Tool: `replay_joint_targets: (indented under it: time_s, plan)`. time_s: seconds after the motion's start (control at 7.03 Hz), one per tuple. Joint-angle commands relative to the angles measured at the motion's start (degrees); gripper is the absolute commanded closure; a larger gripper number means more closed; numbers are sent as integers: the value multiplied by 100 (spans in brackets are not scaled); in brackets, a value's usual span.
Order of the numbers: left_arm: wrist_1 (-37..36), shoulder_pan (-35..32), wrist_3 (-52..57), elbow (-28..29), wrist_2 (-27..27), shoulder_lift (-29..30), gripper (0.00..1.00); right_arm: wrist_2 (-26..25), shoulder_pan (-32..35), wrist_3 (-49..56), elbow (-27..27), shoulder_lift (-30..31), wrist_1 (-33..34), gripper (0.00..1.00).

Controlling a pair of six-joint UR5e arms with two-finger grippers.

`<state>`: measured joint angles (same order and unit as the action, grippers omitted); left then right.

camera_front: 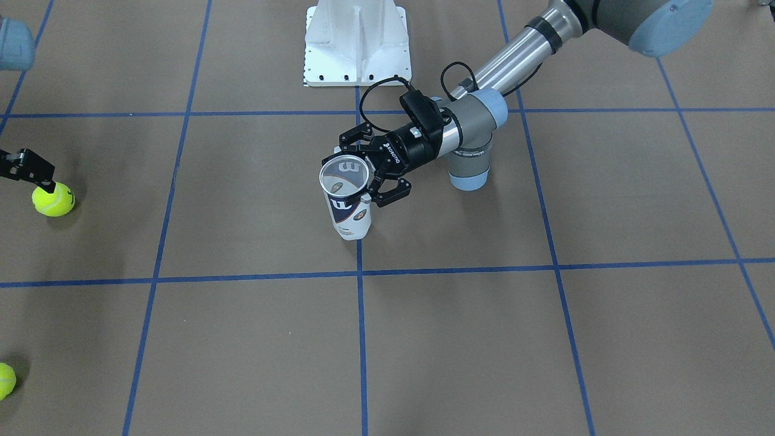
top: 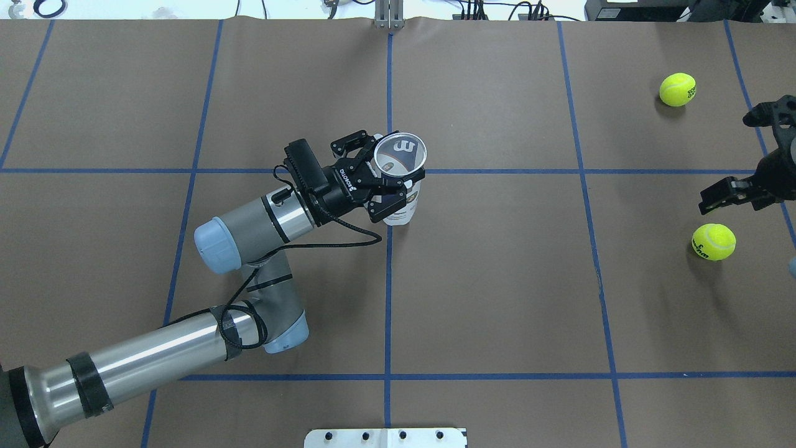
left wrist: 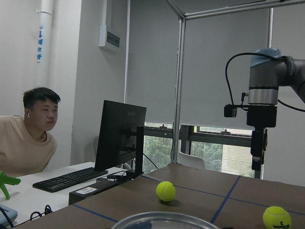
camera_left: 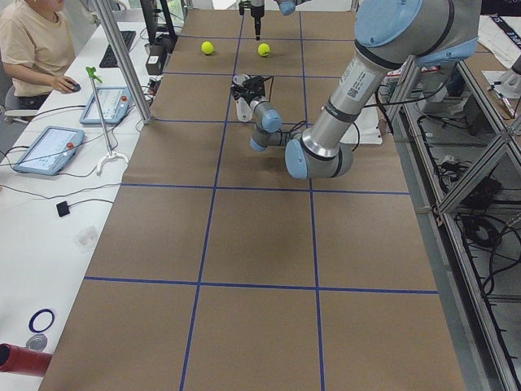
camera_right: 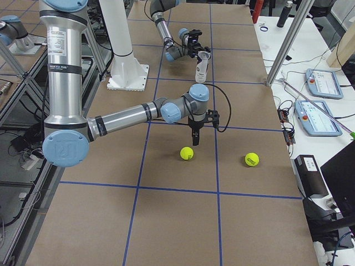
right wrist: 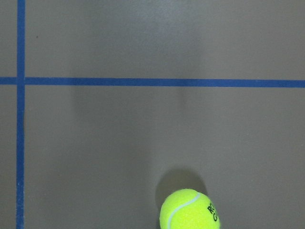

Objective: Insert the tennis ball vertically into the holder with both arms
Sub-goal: 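Lower the right gripper onto the nearer yellow tennis ball and grasp it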

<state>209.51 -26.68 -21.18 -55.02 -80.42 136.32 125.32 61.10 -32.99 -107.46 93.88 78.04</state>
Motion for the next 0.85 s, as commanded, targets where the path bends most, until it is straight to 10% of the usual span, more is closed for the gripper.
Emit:
replay_joint_targets:
  time_s: [0.0, 0.71]
  plan:
    - [2, -4, 0, 0, 0, 0, 23, -270, -195, 108, 67, 576, -971, 0]
    - [2, 5, 0, -9, 0, -9, 23, -579, -669, 117, 515, 456, -1028, 0]
